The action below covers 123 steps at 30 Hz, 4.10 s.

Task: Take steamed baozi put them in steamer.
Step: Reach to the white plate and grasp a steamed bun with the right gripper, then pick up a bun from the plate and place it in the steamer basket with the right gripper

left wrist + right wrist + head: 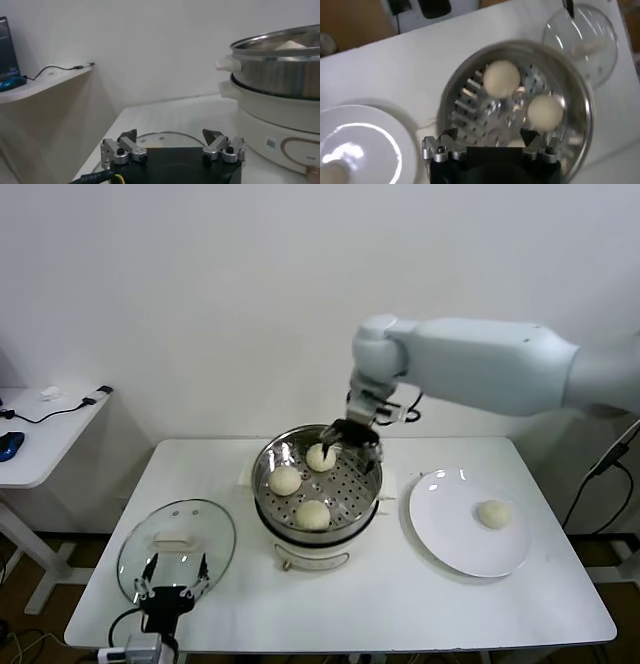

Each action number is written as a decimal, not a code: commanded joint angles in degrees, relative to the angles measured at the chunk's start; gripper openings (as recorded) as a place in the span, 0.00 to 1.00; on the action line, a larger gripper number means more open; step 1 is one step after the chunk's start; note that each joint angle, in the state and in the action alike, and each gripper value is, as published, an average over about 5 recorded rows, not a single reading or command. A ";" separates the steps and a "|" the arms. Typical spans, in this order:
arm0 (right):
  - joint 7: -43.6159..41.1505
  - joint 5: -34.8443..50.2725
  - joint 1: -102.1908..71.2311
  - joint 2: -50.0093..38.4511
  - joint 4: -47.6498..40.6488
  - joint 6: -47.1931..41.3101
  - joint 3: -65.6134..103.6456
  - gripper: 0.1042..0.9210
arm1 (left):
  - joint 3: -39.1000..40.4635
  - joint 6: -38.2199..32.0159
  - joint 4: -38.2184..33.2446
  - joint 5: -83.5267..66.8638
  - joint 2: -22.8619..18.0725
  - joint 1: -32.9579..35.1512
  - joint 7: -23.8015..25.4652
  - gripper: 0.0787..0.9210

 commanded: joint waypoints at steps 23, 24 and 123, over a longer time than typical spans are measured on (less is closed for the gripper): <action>4.85 -13.12 -35.59 -26.33 -21.86 -20.67 20.26 0.88 | -2.33 -0.04 1.25 -0.50 0.11 -0.47 0.16 0.88; 5.01 -13.36 -36.43 -25.84 -22.65 -20.69 21.13 0.88 | -2.33 -0.04 1.28 -0.50 0.07 -0.46 0.16 0.88; 23.74 24.00 -12.77 4.25 0.38 -44.63 -4.51 0.69 | -0.78 0.10 1.84 -1.96 1.58 -2.45 0.23 0.88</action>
